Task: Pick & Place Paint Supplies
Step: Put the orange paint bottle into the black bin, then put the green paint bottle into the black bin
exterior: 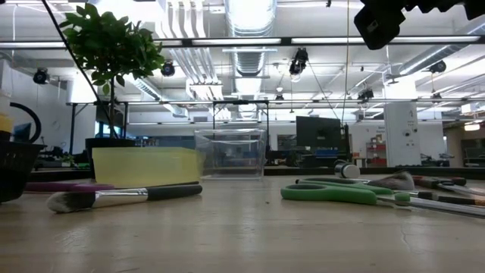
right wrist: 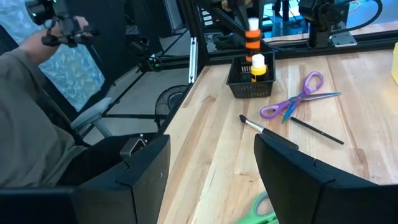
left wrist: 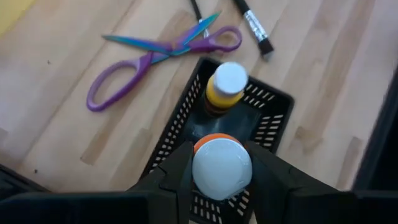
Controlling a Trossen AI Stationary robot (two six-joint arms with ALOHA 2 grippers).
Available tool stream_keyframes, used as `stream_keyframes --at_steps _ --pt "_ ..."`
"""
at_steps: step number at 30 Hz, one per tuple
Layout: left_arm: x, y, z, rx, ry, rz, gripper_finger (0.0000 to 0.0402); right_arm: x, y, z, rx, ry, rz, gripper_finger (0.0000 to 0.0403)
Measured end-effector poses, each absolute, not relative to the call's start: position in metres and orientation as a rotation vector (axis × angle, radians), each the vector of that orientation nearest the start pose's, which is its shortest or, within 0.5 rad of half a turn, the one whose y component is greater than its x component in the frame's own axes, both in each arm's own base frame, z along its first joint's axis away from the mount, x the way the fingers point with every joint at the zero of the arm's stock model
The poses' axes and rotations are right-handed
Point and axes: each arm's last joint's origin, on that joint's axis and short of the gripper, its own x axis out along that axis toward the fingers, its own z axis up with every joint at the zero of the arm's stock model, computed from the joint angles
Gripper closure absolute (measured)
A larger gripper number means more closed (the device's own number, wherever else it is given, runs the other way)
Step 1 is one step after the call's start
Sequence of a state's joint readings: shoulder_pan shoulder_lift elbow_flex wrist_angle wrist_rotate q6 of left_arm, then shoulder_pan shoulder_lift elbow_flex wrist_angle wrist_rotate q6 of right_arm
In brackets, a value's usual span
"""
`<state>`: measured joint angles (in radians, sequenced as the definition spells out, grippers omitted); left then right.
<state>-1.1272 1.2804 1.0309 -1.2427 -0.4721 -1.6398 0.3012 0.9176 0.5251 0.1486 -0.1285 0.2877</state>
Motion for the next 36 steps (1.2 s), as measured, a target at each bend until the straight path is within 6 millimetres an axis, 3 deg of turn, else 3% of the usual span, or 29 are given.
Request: stream_keyframes --at_steps 11,23,30,36 --pt "0.094 -0.172 0.211 -0.376 1.052 0.426 0.0286 0.192 0.064 0.252 0.261 0.304 0.389 0.0174" --pt "0.094 -0.170 0.201 -0.379 1.048 0.426 0.0283 0.192 0.064 0.252 0.261 0.300 0.389 0.0174" --pt "0.093 -0.170 0.201 -0.381 1.051 0.426 0.0155 0.192 0.064 0.252 0.259 0.299 0.390 0.0174" --pt "0.094 -0.170 0.201 -0.376 1.044 0.420 0.0118 0.192 0.064 0.252 0.259 0.299 0.390 0.0174"
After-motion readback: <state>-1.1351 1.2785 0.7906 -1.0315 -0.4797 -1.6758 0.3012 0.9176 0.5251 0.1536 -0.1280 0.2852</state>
